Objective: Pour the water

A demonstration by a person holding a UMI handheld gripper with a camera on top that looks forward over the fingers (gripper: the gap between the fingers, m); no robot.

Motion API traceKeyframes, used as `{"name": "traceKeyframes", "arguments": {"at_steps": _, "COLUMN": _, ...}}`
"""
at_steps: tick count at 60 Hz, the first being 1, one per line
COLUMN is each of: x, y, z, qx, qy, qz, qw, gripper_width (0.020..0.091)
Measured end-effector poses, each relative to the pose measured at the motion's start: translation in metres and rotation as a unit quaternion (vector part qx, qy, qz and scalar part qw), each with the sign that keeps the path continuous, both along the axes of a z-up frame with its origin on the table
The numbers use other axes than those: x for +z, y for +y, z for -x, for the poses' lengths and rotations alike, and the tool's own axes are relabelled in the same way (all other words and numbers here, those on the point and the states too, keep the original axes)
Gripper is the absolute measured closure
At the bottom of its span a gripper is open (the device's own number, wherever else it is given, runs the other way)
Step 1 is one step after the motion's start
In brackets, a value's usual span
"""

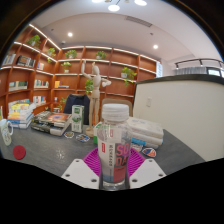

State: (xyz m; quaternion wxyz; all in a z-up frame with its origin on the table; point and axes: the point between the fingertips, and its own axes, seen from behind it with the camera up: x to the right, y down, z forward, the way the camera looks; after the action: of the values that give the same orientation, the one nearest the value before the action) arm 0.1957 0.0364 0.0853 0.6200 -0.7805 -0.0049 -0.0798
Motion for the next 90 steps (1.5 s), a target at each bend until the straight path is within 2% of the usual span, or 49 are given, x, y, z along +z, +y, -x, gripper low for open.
{"name": "traceKeyframes", "arguments": {"at_steps": 6, "x": 0.002, "y": -0.004, "z": 0.005, "qx": -0.002, "qy": -0.019, "qz": 0.003, "qw": 1.0, "gripper_width": 0.0779}}
{"name": "traceKeyframes", "arguments": {"at_steps": 10, "x": 0.004, "y": -0.008, "z": 0.02, "qx": 0.01, "qy": -0.028, "qz": 0.007, "qw": 1.0, "gripper_width": 0.0779}}
{"name": "traceKeyframes", "arguments": {"at_steps": 21, "x": 0.016, "y": -0.014, "z": 0.112, "qx": 0.08, "qy": -0.151, "qz": 0.002, "qw": 0.985, "gripper_width": 0.0779}}
{"name": "traceKeyframes", "arguments": {"at_steps": 25, "x": 0.023, "y": -0.012, "z": 0.15, "qx": 0.108, "qy": -0.23, "qz": -0.002, "qw": 0.967, "gripper_width": 0.078}}
{"name": "traceKeyframes", "arguments": {"at_steps": 35, "x": 0.048, "y": -0.003, "z": 0.245, "qx": 0.148, "qy": -0.436, "qz": -0.041, "qw": 0.887, "gripper_width": 0.0782}}
{"name": "traceKeyframes", "arguments": {"at_steps": 52, "x": 0.096, "y": 0.01, "z": 0.355, "qx": 0.15, "qy": -0.695, "qz": -0.134, "qw": 0.691, "gripper_width": 0.0782}}
{"name": "traceKeyframes", "arguments": {"at_steps": 66, "x": 0.101, "y": 0.012, "z": 0.414, "qx": 0.155, "qy": -0.82, "qz": -0.178, "qw": 0.521, "gripper_width": 0.0781}}
{"name": "traceKeyframes", "arguments": {"at_steps": 81, "x": 0.095, "y": 0.016, "z": 0.428, "qx": 0.155, "qy": -0.847, "qz": -0.173, "qw": 0.478, "gripper_width": 0.0779}}
{"name": "traceKeyframes", "arguments": {"at_steps": 90, "x": 0.085, "y": 0.015, "z": 0.422, "qx": 0.167, "qy": -0.83, "qz": -0.164, "qw": 0.506, "gripper_width": 0.0778}}
